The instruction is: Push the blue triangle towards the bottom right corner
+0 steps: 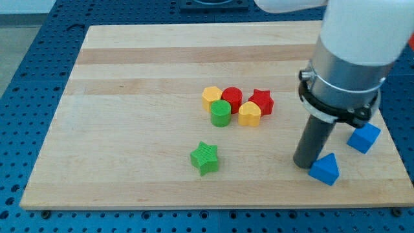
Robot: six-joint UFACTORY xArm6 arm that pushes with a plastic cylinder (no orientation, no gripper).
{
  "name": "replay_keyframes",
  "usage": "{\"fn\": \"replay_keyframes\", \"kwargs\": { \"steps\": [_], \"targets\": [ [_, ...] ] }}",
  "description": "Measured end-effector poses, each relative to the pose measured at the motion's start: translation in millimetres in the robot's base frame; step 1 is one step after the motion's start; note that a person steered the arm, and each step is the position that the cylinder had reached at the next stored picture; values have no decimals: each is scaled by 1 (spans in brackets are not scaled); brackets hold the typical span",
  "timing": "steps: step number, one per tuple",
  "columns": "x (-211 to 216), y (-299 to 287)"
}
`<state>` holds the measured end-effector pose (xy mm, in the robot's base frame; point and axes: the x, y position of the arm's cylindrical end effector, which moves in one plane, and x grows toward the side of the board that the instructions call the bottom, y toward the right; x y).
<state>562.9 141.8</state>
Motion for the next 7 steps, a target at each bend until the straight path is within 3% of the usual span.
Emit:
{"fn": "replay_keyframes", "kwargs": {
  "steps": [5, 7],
  "targets": [
    [4, 70],
    [4, 7]
  ]
}}
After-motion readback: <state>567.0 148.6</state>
